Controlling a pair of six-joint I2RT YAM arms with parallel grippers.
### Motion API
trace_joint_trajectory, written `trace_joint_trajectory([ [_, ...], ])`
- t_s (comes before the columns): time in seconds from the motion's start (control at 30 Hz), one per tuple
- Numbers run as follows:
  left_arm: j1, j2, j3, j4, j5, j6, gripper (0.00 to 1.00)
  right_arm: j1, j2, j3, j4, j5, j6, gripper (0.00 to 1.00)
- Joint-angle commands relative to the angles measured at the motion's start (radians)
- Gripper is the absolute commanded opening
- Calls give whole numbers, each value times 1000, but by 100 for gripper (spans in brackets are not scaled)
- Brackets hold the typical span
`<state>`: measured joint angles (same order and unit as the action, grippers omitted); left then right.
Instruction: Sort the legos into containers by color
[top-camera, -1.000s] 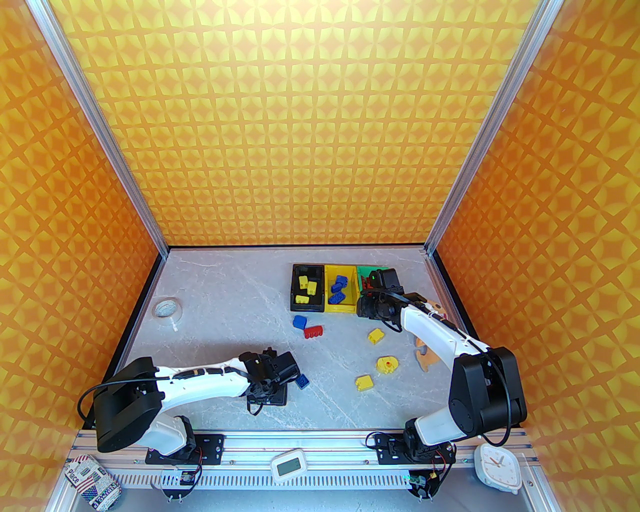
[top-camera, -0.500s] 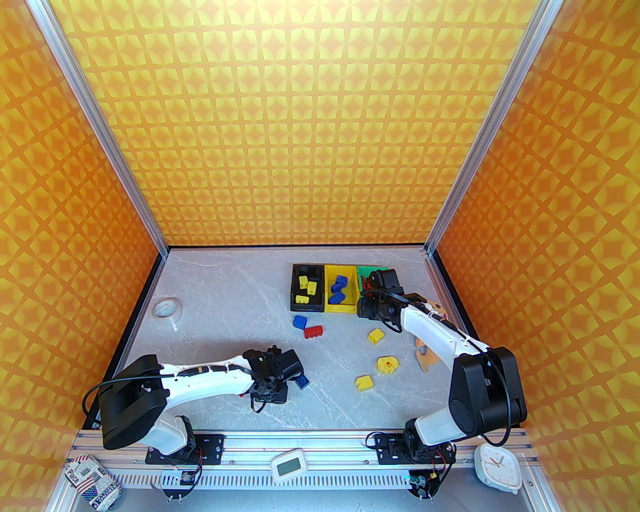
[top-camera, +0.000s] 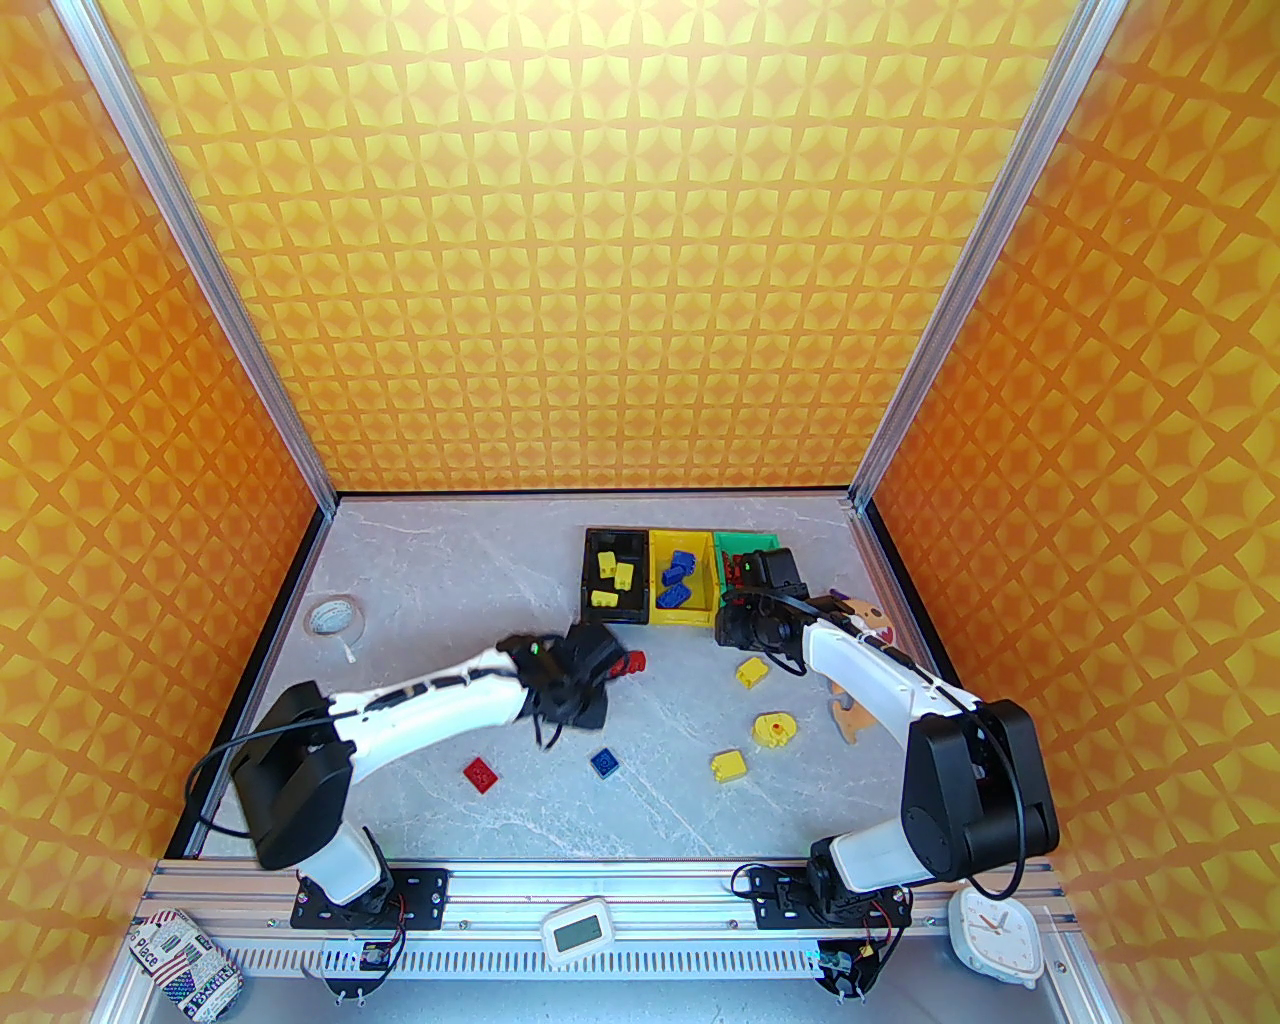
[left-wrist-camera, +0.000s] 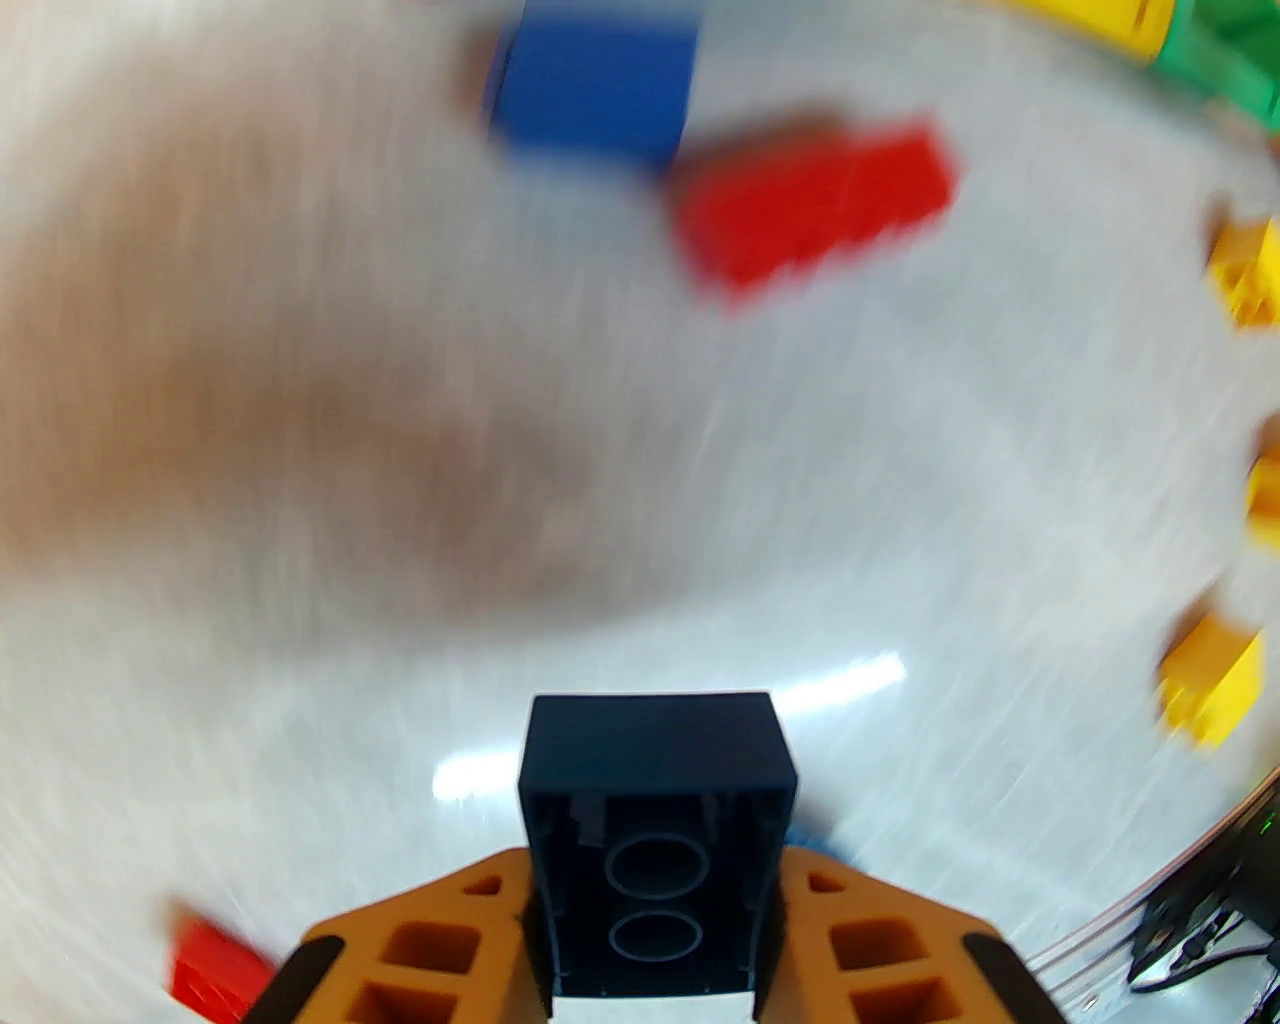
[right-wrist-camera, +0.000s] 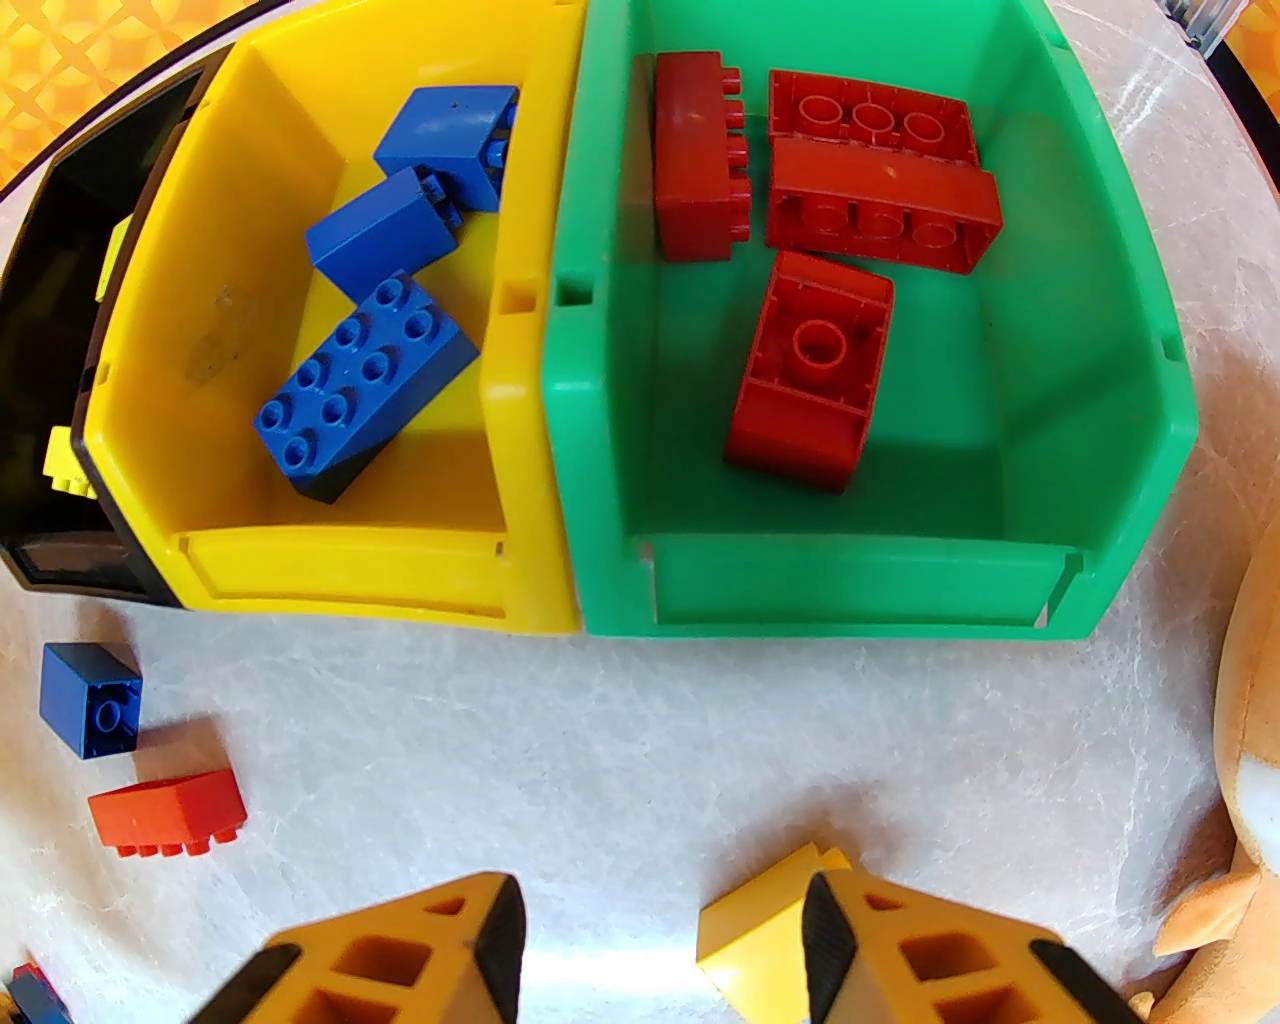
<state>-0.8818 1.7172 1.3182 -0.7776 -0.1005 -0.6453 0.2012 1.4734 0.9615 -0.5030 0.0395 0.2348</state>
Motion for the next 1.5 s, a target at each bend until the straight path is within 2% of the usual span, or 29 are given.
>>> trace_joint_trajectory([
  [0.0, 54, 64, 132, -11, -31, 151, 33, 7, -46, -33, 17, -23, 19, 51],
  [0.23, 94, 244, 454, -43, -19, 256, 33, 7, -91, -82, 9, -38, 27, 51],
  [0.47, 103, 430, 764, -49, 2, 290, 33, 7, -108, -106, 11, -32, 32, 51],
  [0.73, 109, 658, 1073, 39, 25, 297, 32, 7, -136, -108, 1, -42, 40, 51],
  [0.87, 130, 767, 1205, 49, 31, 267, 36, 7, -150, -103, -18, -38, 33, 51],
  [0.93, 149, 813, 1264, 45, 70, 240, 37, 7, -159, -105, -25, -36, 31, 51],
  [1.03, 168, 820, 1244, 105, 127, 218, 60, 7, -166, -107, -31, -33, 29, 51],
  [1.13, 170, 803, 1225, 116, 133, 224, 67, 7, -166, -107, -34, -29, 30, 51],
  [1.47, 170, 609, 1046, 111, 122, 246, 68, 8, -154, -95, -42, -13, 33, 52],
])
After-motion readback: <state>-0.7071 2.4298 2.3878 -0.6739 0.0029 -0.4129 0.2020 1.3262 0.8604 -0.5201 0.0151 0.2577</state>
